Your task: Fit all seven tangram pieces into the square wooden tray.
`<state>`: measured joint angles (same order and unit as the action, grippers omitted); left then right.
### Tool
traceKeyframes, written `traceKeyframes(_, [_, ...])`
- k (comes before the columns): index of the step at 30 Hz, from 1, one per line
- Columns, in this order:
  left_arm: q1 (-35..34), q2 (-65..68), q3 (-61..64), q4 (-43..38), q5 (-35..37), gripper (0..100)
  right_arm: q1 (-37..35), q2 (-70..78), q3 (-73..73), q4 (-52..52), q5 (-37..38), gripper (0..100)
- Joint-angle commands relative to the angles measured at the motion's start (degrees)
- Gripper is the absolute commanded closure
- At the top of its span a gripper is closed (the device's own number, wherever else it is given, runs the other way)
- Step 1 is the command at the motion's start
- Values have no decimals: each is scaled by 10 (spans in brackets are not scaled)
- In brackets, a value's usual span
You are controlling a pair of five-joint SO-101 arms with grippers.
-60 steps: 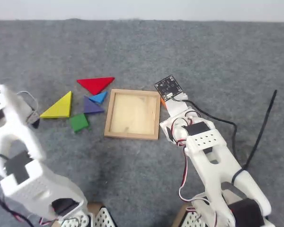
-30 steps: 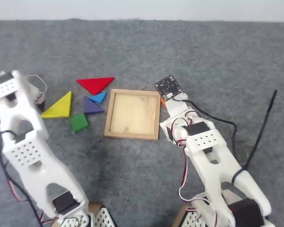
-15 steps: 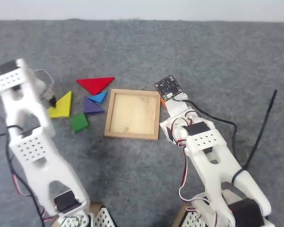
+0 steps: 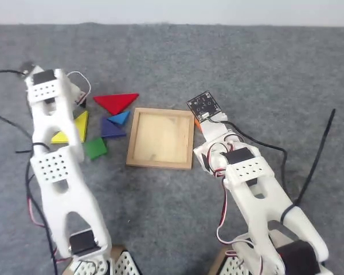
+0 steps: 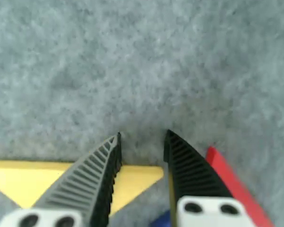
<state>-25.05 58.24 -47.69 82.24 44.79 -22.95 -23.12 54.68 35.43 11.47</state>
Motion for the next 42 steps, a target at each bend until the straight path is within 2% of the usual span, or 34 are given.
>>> traceKeyframes(1, [-1,6,-66,40,-7,852,7,-9,-25,-10,-4,986])
traceKeyframes(4, [24,19,-99,110,-66,852,7,-9,-25,-10,-4,986])
traceKeyframes(8, [40,40,-125,183,-106,852,7,-9,-25,-10,-4,986])
traceKeyframes(15, [29,31,-86,185,-227,852,7,-9,-25,-11,-2,986])
traceKeyframes(21, [40,-66,71,184,-350,852,7,-9,-26,-11,-2,986])
traceKeyframes(24, [50,-125,170,171,-398,852,7,-9,-26,-11,-2,986])
traceKeyframes(29, [41,-201,314,105,-416,852,7,-9,-26,-11,-2,986])
traceKeyframes(33, [28,-259,391,92,-460,852,7,-9,-26,-11,-2,986])
traceKeyframes(42, [9,-478,620,-15,-462,852,7,-9,-26,-11,-2,986])
